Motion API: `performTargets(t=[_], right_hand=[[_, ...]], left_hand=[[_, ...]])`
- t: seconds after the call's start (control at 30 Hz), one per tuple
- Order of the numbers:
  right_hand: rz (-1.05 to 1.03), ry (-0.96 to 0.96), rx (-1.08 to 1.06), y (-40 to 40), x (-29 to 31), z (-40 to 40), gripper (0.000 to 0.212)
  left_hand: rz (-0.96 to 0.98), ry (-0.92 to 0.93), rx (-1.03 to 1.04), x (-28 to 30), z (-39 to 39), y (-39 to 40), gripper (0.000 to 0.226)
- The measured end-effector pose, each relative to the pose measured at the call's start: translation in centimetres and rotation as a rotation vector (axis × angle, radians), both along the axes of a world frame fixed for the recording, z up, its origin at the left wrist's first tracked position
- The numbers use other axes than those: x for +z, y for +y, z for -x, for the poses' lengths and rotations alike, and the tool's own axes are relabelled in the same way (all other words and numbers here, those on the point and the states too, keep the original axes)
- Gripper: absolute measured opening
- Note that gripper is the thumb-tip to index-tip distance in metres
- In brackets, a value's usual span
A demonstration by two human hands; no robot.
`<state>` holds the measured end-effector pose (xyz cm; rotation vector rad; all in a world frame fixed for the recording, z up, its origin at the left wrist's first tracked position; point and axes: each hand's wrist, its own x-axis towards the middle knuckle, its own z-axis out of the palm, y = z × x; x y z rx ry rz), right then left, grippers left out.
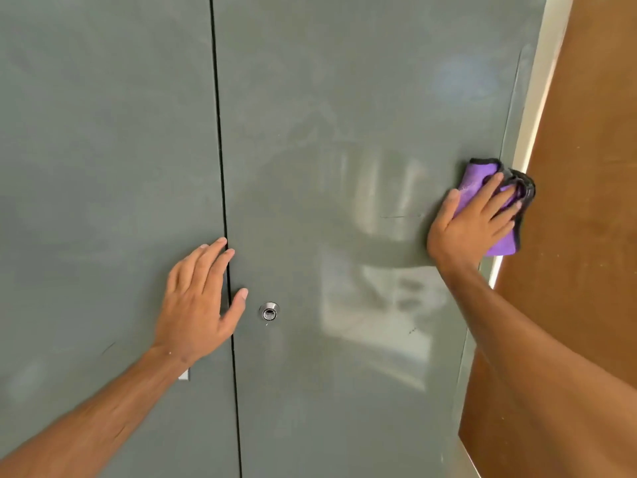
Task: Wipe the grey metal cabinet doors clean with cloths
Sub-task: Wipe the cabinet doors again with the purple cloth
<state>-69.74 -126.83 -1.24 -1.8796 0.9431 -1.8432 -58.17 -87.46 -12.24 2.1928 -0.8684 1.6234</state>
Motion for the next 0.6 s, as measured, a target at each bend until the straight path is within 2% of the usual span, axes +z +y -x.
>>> performTargets(t=[0.07, 0.1, 0.17, 0.23, 0.27, 0.3, 0.33, 0.4, 0.43, 0.47, 0.5, 0.53, 0.6], right_hand=[[0.031, 0.017, -0.006, 3.9, 1.5, -1.7, 0.083], [0.159, 0.067, 0.005, 6.3, 1.3, -2.7, 0.081], [0.547, 0.225, 0.075, 10.0, -1.2, -3.9, 0.075], [0.903, 0.373, 0.175, 10.6, -4.6, -3.0, 0.068], [1.007, 0.422, 0.204, 9.4, -5.5, -1.9, 0.065], [1.039, 0.433, 0.204, 7.7, -5.5, -1.1, 0.063], [0.974, 0.408, 0.166, 6.3, -4.6, -0.7, 0.063], [0.548, 0.232, 0.061, 6.3, 0.0, -1.3, 0.067], [0.301, 0.113, 0.030, 8.2, 3.3, -2.4, 0.071], [0.151, 0.056, 0.052, 11.2, 6.2, -3.4, 0.074], [0.163, 0.047, 0.075, 14.4, 7.7, -4.5, 0.074], [0.318, 0.078, 0.127, 17.4, 7.9, -5.6, 0.071], [0.752, 0.205, 0.286, 21.9, 4.3, -7.1, 0.066]], left_hand=[[-0.001, 0.003, 0.010, 0.0, 0.0, 0.0, 0.064], [-0.004, 0.000, 0.009, 0.0, 0.0, 0.1, 0.064], [-0.014, -0.006, 0.009, 0.1, 0.0, 0.1, 0.063], [-0.018, -0.005, 0.018, 0.1, 0.0, 0.1, 0.063], [-0.020, -0.001, 0.019, 0.1, 0.1, 0.2, 0.063], [-0.024, 0.004, 0.012, 0.2, 0.1, 0.2, 0.062], [-0.029, 0.011, 0.005, 0.3, 0.2, 0.1, 0.062], [-0.039, 0.030, -0.007, 0.6, 0.4, 0.2, 0.062], [-0.041, 0.042, -0.012, 0.7, 0.6, 0.3, 0.060], [-0.041, 0.058, -0.026, 0.9, 0.8, 0.3, 0.058], [-0.028, 0.079, -0.055, 1.2, 1.1, 0.3, 0.054], [0.005, 0.107, -0.097, 1.7, 1.4, 0.3, 0.048], [0.150, 0.167, -0.199, 3.0, 2.0, 0.3, 0.031]])
